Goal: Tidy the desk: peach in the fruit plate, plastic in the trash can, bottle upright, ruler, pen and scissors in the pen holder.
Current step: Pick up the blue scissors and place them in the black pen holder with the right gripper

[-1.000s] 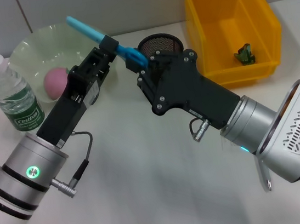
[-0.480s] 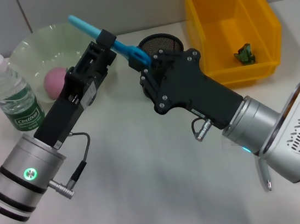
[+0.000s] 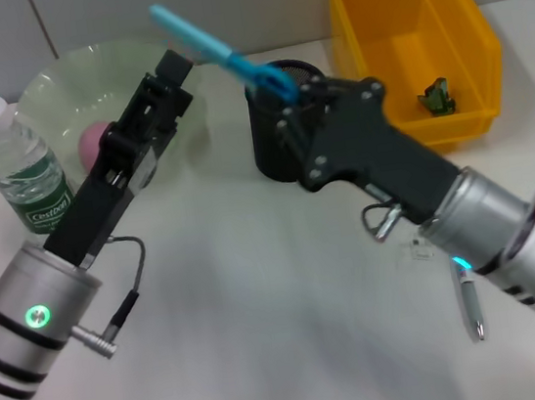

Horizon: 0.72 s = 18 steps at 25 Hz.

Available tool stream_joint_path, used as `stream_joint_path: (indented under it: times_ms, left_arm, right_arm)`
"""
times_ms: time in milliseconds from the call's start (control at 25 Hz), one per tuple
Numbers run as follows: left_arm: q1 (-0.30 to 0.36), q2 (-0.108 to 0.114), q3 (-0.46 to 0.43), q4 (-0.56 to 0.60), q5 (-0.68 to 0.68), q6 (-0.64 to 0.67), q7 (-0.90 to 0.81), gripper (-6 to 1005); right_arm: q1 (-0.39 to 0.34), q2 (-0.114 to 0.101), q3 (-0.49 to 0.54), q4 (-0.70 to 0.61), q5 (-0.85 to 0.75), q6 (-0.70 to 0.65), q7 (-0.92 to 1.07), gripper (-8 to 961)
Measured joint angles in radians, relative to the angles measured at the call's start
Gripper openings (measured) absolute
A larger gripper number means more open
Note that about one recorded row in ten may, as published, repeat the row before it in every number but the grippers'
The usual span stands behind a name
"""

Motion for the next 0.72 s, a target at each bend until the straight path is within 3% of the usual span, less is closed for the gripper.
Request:
stream_joint_path:
  times_ms: [120,200,240,400,520,640,720]
  left_arm:
    - [-0.046,0.005,-0.001,-0.124,0.021,0.127,0.099,802]
    - [-0.046,0.005,-0.001,-0.124,0.021,0.127,0.099,799]
    - [-0.092,0.011,-0.015,-0.222,0.104,0.227,0.194,798]
    - [-0.119,0.020,-0.037,-0.274,0.206,0.278,0.284,798]
    - [-0.135,0.050,-0.083,-0.292,0.372,0.302,0.411,798]
    - [-0.138,0.063,-0.101,-0.290,0.445,0.303,0.446,798]
    - [-0.148,0.081,-0.148,-0.293,0.584,0.294,0.484,799]
  right_arm:
    - [-0.038,0.000,0.028,-0.043,-0.001,-0.053,0.114,80]
    - [-0.056,-0.001,0.034,-0.069,-0.002,-0.078,0.190,80]
    - [-0.063,-0.002,0.035,-0.086,-0.002,-0.086,0.232,80]
    - [-0.078,-0.005,0.035,-0.137,-0.001,-0.092,0.366,80]
    - [-0.099,-0.010,0.028,-0.235,-0.002,-0.072,0.594,80]
    - [-0.110,-0.011,0.024,-0.294,-0.004,-0.055,0.699,80]
    - [-0.126,-0.012,0.019,-0.398,-0.030,-0.045,0.843,80]
